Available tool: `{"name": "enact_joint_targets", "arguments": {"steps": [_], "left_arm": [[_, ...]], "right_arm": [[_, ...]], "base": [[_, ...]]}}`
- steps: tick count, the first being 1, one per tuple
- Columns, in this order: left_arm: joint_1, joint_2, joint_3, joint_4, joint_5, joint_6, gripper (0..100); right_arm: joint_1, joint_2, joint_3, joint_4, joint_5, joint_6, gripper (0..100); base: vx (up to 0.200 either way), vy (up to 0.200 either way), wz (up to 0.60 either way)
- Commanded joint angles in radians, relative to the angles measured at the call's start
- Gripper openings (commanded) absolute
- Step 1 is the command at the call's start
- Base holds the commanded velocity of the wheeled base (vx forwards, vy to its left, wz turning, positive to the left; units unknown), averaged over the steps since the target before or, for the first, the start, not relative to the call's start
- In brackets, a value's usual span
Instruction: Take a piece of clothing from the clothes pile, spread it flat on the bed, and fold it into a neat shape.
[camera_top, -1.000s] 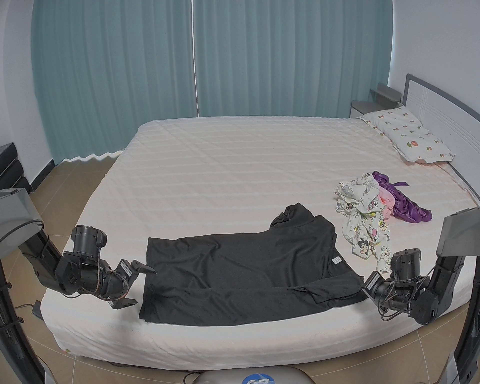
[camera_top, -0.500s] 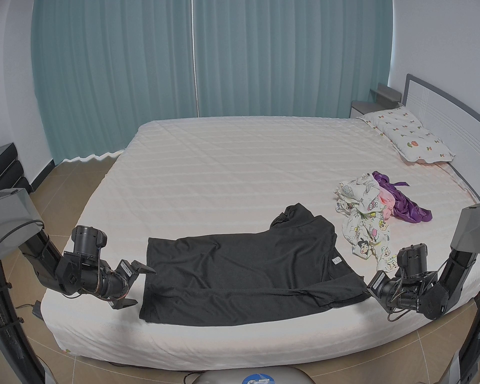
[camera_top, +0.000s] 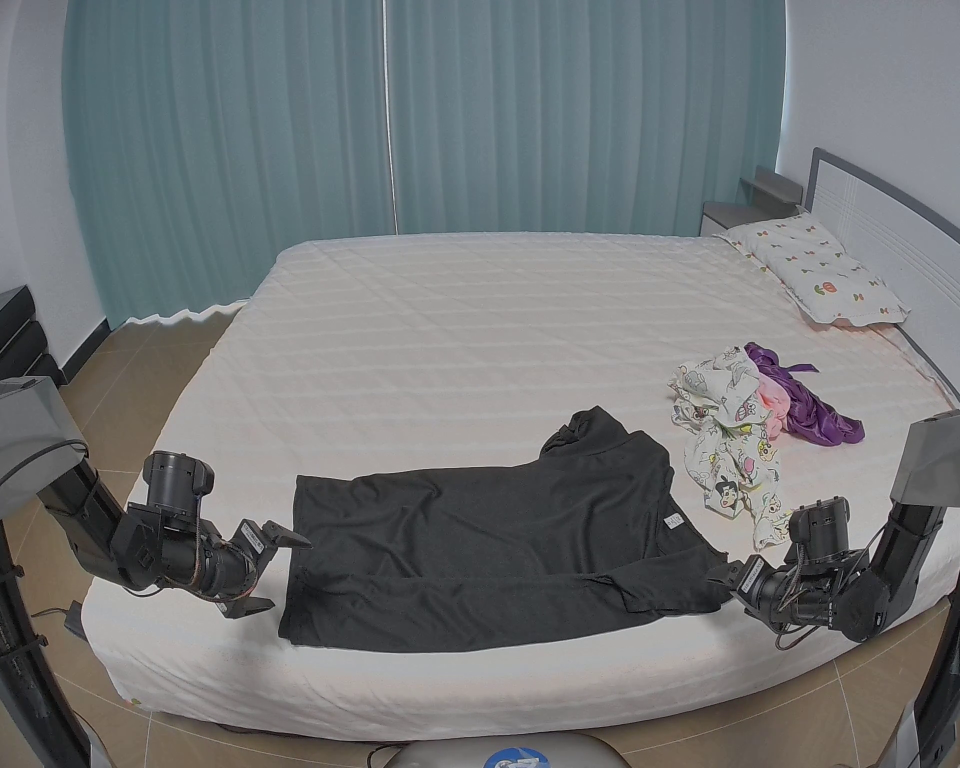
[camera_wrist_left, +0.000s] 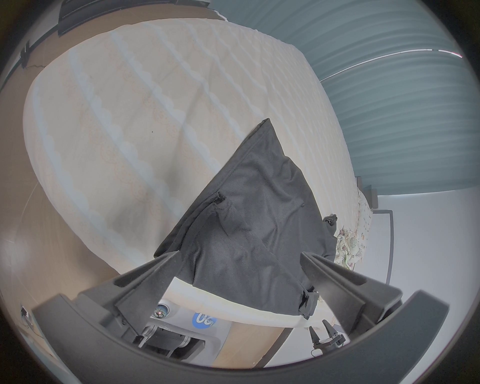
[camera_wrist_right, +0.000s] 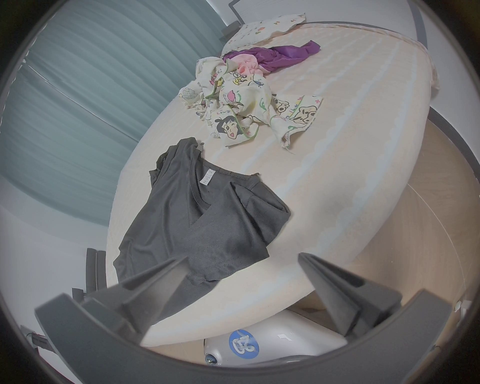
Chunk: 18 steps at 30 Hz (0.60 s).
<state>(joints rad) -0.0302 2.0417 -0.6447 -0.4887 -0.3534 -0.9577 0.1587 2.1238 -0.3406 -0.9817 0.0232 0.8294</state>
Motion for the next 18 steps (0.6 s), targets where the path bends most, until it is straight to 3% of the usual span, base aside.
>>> {"name": "enact_joint_targets", "arguments": {"steps": [1, 5, 10, 15, 18], "left_arm": [[-0.007, 0.002, 0.0, -0.001, 0.004, 0.013, 100], [-0.011, 0.0, -0.015, 0.002, 0.045, 0.088, 100], [-0.076, 0.058, -0.044, 0.002, 0.139, 0.189, 100], [-0.123, 0.166, -0.132, 0.007, 0.221, 0.2, 100], [-0.143, 0.18, -0.148, 0.009, 0.226, 0.198, 100]], "right_arm": [[-0.001, -0.002, -0.015, -0.014, 0.0, -0.001, 100], [-0.002, -0.013, -0.028, -0.028, 0.001, -0.032, 100], [-0.002, 0.039, -0.052, -0.077, 0.009, -0.107, 100], [-0.004, 0.1, -0.075, -0.173, 0.012, -0.127, 100], [-0.004, 0.111, -0.07, -0.204, 0.03, -0.131, 100]], "base": [[0.0, 0.0, 0.0], [0.0, 0.0, 0.0], [0.0, 0.0, 0.0], [0.0, 0.0, 0.0], [0.0, 0.0, 0.0]]}}
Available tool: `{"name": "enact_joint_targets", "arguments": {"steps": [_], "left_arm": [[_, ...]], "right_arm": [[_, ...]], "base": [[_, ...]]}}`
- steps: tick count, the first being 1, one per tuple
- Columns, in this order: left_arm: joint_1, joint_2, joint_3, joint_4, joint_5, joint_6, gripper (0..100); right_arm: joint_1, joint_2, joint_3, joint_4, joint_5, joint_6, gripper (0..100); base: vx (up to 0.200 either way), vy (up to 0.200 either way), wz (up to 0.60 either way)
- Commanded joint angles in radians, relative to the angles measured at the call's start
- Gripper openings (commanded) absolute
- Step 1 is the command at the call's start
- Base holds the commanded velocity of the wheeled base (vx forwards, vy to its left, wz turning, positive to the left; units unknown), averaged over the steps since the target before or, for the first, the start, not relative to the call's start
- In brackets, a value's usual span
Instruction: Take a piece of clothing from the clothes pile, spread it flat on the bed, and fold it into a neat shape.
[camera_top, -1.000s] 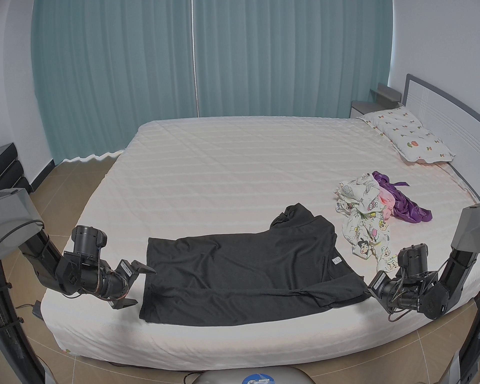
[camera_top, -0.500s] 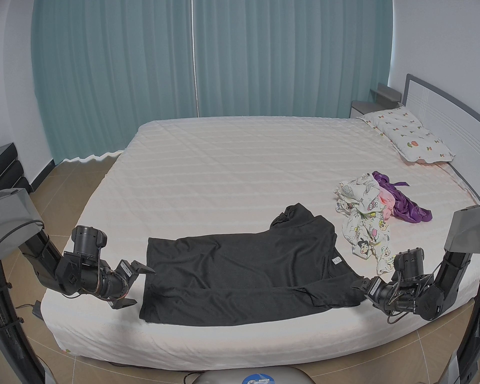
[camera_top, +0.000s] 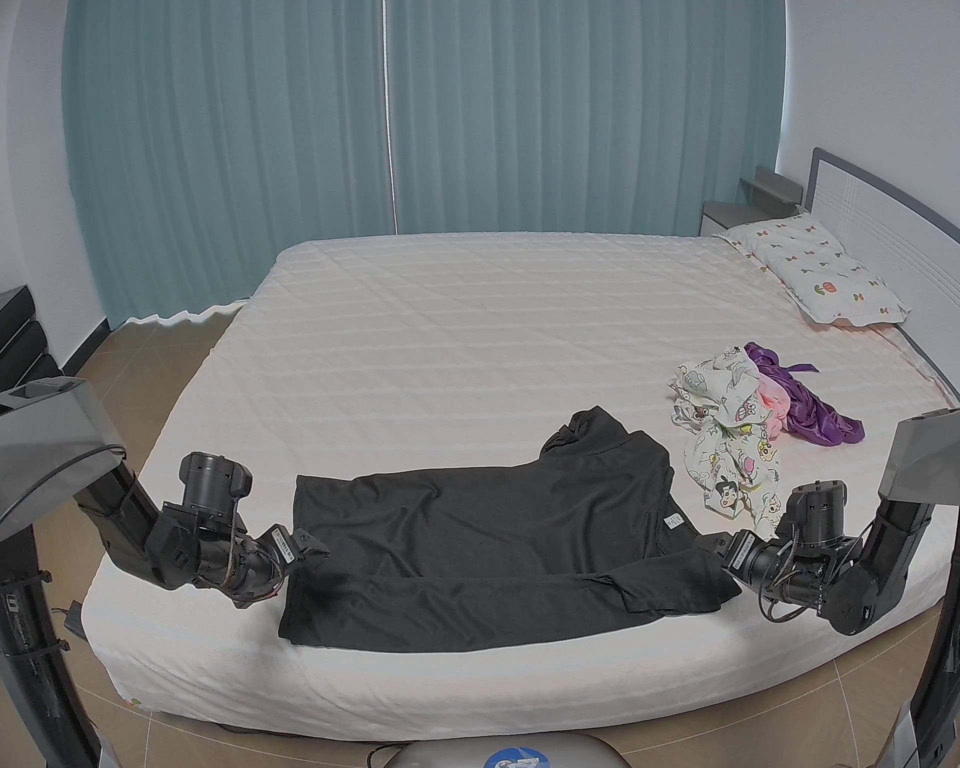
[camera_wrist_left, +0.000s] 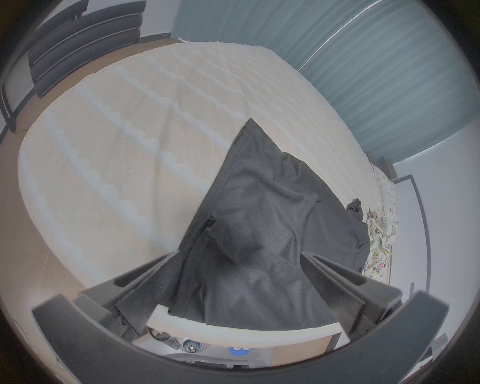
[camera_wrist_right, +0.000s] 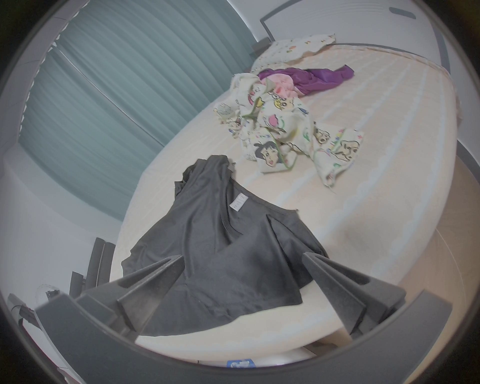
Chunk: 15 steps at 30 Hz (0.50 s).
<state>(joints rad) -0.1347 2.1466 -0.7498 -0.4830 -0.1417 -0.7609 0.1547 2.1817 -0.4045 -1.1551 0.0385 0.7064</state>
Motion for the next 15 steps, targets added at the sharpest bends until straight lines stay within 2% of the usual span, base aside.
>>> {"name": "enact_joint_targets", "arguments": {"steps": [1, 7, 8, 10, 11, 15], "left_arm": [[-0.042, 0.079, -0.046, 0.0, 0.016, 0.002, 100], [-0.043, 0.093, -0.077, 0.004, 0.039, 0.002, 100], [-0.042, 0.096, -0.079, 0.004, 0.057, 0.002, 0], [-0.042, 0.099, -0.082, 0.004, 0.085, 0.003, 0], [-0.042, 0.099, -0.083, 0.004, 0.129, 0.003, 0], [-0.04, 0.105, -0.083, 0.006, 0.159, 0.005, 0]], "right_arm": [[-0.001, 0.053, -0.004, -0.041, 0.027, -0.008, 100], [-0.012, 0.056, 0.032, -0.13, 0.055, -0.002, 100], [-0.012, 0.056, 0.049, -0.146, 0.057, -0.002, 100], [-0.012, 0.059, 0.067, -0.163, 0.057, -0.002, 100], [-0.012, 0.078, 0.099, -0.207, 0.055, -0.01, 100], [-0.012, 0.112, 0.148, -0.333, 0.054, -0.011, 100]], "base": [[0.0, 0.0, 0.0], [0.0, 0.0, 0.0], [0.0, 0.0, 0.0], [0.0, 0.0, 0.0], [0.0, 0.0, 0.0], [0.0, 0.0, 0.0]]}}
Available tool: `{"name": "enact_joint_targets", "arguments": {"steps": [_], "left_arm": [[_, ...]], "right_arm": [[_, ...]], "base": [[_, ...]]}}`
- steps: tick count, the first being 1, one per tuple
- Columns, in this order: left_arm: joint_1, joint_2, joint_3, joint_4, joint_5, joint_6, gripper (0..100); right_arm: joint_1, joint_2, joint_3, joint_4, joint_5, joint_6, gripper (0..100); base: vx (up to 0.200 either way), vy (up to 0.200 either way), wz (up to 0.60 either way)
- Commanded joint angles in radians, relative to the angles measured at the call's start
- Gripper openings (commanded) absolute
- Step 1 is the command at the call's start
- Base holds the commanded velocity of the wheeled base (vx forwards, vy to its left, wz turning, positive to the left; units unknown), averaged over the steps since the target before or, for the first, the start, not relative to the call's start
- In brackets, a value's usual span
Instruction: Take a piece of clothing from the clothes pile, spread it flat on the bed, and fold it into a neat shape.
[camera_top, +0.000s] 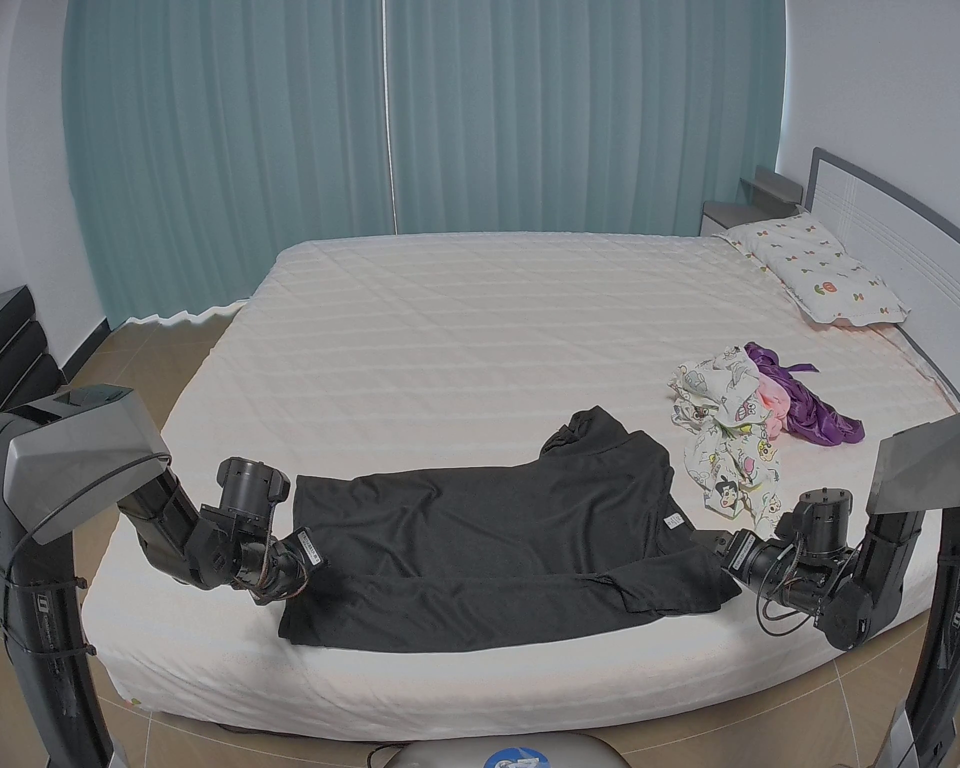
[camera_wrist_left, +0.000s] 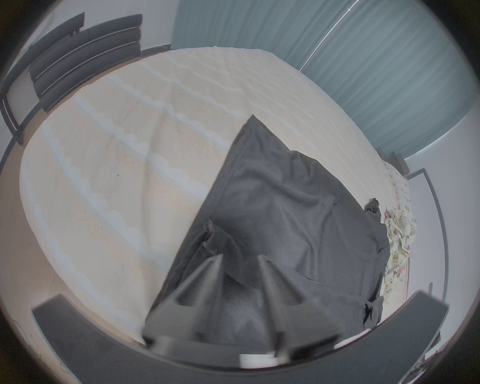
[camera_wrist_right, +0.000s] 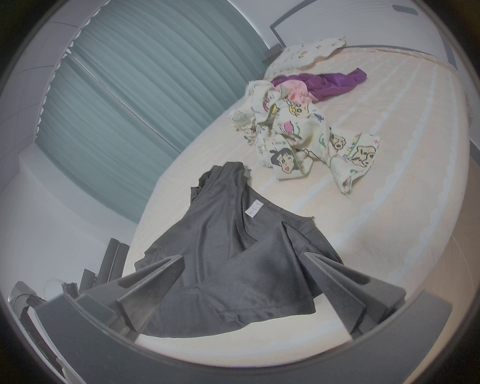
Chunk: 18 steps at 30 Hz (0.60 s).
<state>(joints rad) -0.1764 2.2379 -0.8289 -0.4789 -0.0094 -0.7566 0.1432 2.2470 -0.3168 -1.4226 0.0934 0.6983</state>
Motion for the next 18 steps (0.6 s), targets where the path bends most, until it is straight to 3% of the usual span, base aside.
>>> {"name": "enact_joint_targets", "arguments": {"steps": [1, 12, 18], "left_arm": [[0.003, 0.016, -0.004, 0.002, 0.028, 0.002, 0], [0.055, 0.008, -0.002, 0.003, 0.051, 0.005, 0], [0.086, -0.027, 0.03, -0.009, -0.012, 0.026, 0]], "right_arm": [[-0.001, 0.049, 0.065, -0.072, -0.001, -0.003, 100], [-0.004, 0.057, 0.07, -0.084, 0.0, -0.002, 100], [-0.02, 0.057, 0.067, -0.084, 0.003, 0.003, 100]], "base": [[0.0, 0.0, 0.0], [0.0, 0.0, 0.0], [0.0, 0.0, 0.0]]}}
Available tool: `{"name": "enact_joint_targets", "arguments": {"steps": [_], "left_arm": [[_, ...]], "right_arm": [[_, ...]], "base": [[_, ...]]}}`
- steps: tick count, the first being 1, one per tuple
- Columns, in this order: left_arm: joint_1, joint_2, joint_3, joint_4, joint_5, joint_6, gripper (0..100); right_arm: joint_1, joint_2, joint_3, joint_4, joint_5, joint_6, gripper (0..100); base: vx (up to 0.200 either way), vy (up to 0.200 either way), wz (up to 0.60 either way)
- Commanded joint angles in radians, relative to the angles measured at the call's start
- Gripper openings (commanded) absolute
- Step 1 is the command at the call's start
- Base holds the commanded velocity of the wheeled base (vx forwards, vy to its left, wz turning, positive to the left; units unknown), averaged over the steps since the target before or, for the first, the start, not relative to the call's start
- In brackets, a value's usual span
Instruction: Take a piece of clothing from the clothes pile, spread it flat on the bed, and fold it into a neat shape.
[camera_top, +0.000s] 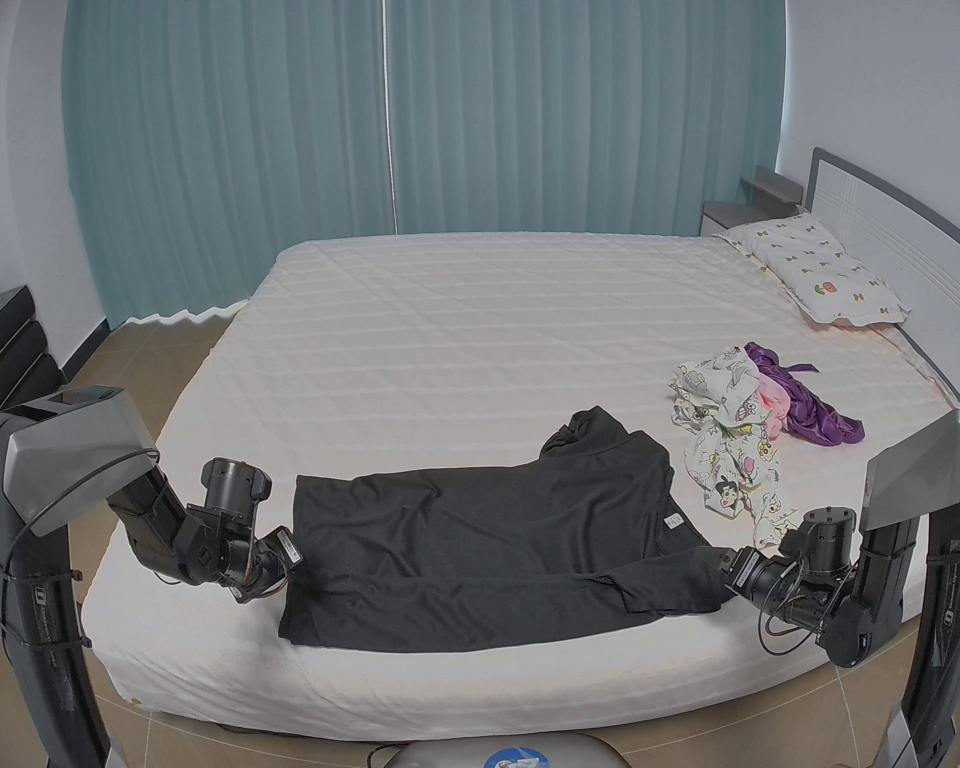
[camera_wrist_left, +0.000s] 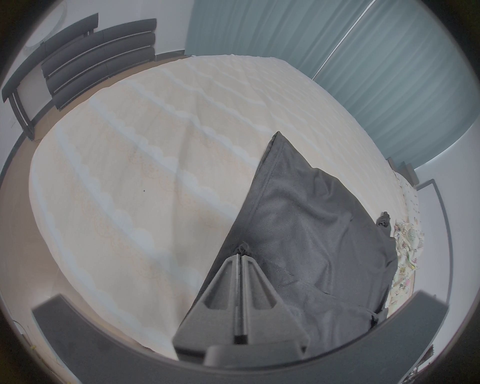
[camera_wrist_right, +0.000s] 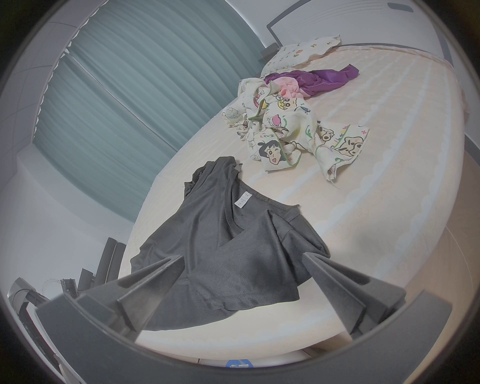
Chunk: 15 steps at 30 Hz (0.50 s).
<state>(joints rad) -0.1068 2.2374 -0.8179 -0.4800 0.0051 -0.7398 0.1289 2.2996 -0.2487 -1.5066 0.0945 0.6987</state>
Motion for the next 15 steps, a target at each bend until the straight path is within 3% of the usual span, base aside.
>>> {"name": "enact_joint_targets", "arguments": {"steps": [1, 2, 6, 8, 15], "left_arm": [[0.016, -0.032, 0.025, -0.008, -0.045, 0.013, 0], [0.021, -0.042, 0.029, -0.009, -0.074, 0.014, 100], [0.024, -0.068, 0.031, -0.008, -0.168, 0.008, 100], [0.022, -0.071, 0.04, -0.008, -0.255, 0.007, 100], [-0.002, -0.058, 0.029, -0.009, -0.272, 0.013, 100]], "right_arm": [[-0.006, 0.004, -0.001, 0.0, 0.002, 0.004, 100], [-0.006, 0.004, 0.0, -0.003, 0.002, 0.005, 100], [-0.003, 0.012, 0.002, -0.004, 0.004, 0.005, 100], [-0.003, 0.012, 0.002, -0.004, 0.004, 0.007, 100], [-0.002, 0.018, -0.004, -0.004, 0.007, 0.013, 100]], "base": [[0.0, 0.0, 0.0], [0.0, 0.0, 0.0], [0.0, 0.0, 0.0], [0.0, 0.0, 0.0], [0.0, 0.0, 0.0]]}}
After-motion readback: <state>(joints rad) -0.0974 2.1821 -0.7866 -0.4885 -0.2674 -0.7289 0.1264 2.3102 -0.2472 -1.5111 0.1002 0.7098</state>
